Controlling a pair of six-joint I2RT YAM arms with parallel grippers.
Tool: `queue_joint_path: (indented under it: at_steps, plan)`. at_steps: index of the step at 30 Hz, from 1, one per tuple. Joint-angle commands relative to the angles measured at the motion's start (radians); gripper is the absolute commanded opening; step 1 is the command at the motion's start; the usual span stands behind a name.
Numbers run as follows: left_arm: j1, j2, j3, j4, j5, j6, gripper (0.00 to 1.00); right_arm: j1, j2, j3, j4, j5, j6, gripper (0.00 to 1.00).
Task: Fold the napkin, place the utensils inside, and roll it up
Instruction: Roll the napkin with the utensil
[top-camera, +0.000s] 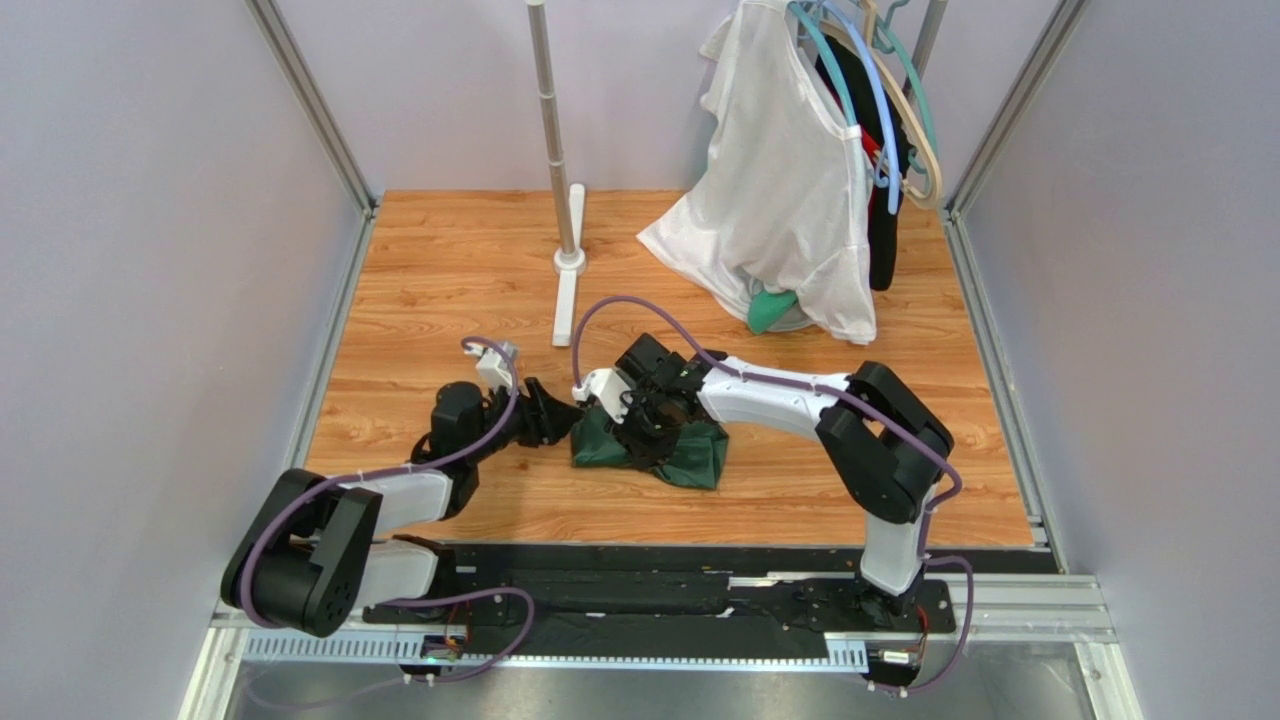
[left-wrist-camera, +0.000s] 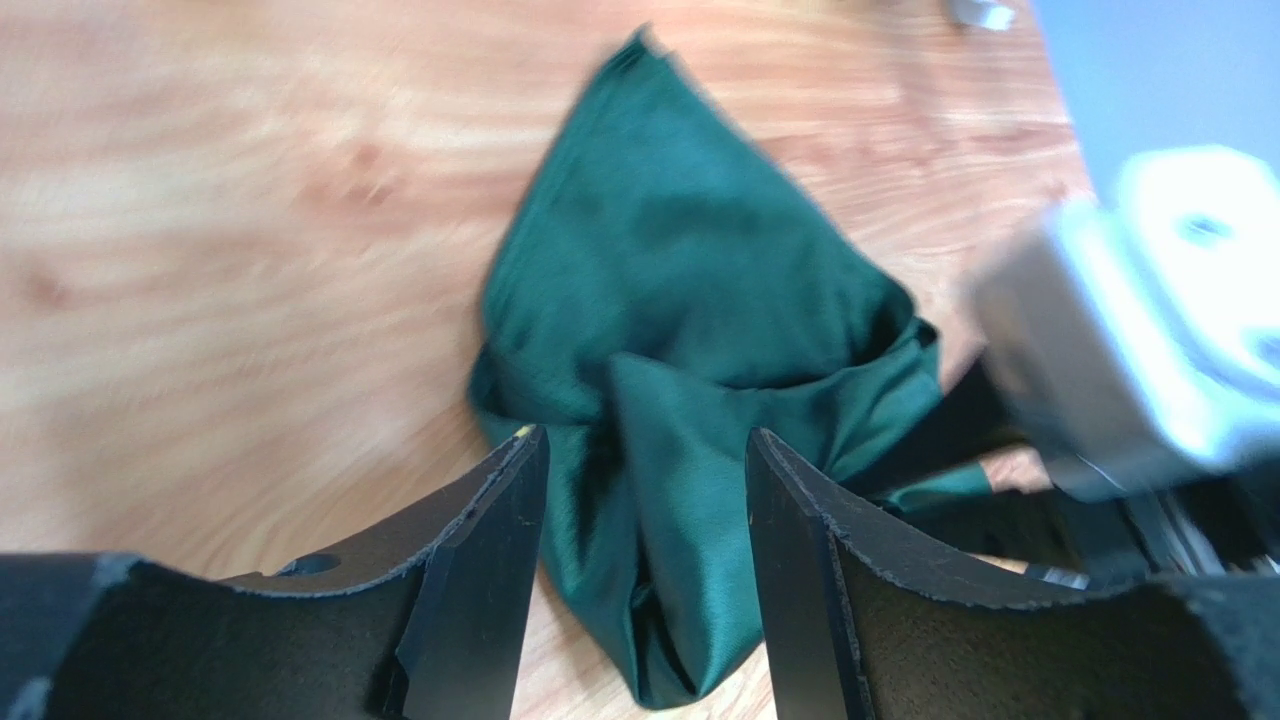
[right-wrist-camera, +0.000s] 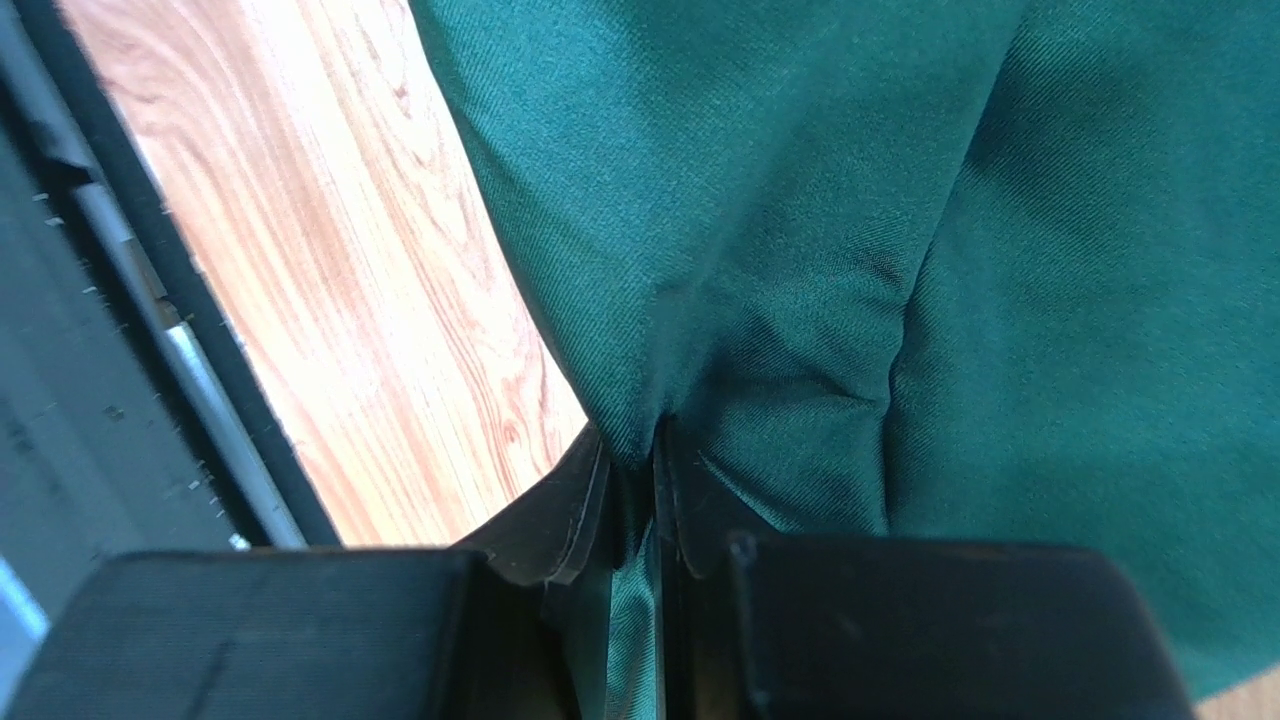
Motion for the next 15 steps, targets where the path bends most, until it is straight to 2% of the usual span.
queue_joint_path:
  at_steps: [1, 2, 8, 15]
  plan:
    - [-0.022, 0.001, -0.025, 0.266, 0.099, 0.084, 0.6, -0.055, 0.05, 0.062, -0.085, -0.185, -0.049, 0.0]
    - [-0.037, 0.003, -0.028, 0.321, 0.129, 0.09, 0.61, -0.072, 0.063, 0.075, -0.098, -0.2, -0.063, 0.0]
    - [-0.083, 0.122, 0.036, 0.378, 0.313, 0.121, 0.62, -0.124, 0.141, 0.158, -0.19, -0.326, -0.106, 0.0]
    - [-0.146, 0.303, 0.053, 0.466, 0.333, 0.121, 0.63, -0.162, 0.189, 0.191, -0.248, -0.427, -0.149, 0.0]
